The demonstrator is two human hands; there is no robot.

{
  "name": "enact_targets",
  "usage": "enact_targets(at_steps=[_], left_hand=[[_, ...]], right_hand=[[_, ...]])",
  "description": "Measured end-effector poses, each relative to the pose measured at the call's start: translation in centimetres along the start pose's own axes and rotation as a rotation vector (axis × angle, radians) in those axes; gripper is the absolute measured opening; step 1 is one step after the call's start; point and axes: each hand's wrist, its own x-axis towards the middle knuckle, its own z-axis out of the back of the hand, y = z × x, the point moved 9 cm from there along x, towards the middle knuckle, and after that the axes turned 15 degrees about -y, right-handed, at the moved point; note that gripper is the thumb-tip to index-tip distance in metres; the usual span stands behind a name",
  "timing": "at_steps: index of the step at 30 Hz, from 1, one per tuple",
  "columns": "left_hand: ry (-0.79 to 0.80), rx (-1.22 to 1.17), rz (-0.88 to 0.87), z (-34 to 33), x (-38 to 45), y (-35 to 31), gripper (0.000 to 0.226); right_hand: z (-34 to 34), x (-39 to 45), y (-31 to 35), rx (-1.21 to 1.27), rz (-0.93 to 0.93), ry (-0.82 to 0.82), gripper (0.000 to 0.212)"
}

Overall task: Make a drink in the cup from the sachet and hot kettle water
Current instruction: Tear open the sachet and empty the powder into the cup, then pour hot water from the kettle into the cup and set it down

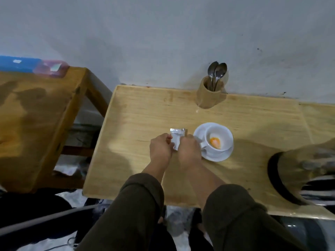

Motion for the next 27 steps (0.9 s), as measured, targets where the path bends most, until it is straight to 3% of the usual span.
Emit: enact_targets(at_steps=[6, 17, 24, 27], left_hand=[[0.011, -0.009, -0.080, -1.0, 0.4, -0.6, 0.016], [0.057, 0.024, -0.150, -0.7, 0.6, -0.9, 0.032], [0.049, 0.019, -0.122, 0.9, -1.3, -1.2, 0.037], [0.047, 0.008, -0.122, 1.4, -3.4, -1.6, 0.041]], right_hand=[[-0.7, 0.4, 0.3, -0.101, 0.003, 0.013, 0.030], [-0.5, 0.5, 1.2, -0.123, -0.036, 0.027, 0.029], [3.9, -0.6, 1.2, -0.125, 0.075, -0.110, 0.032], [7.7, -1.3, 0.5, -0.164, 0.151, -0.332, 0.020]])
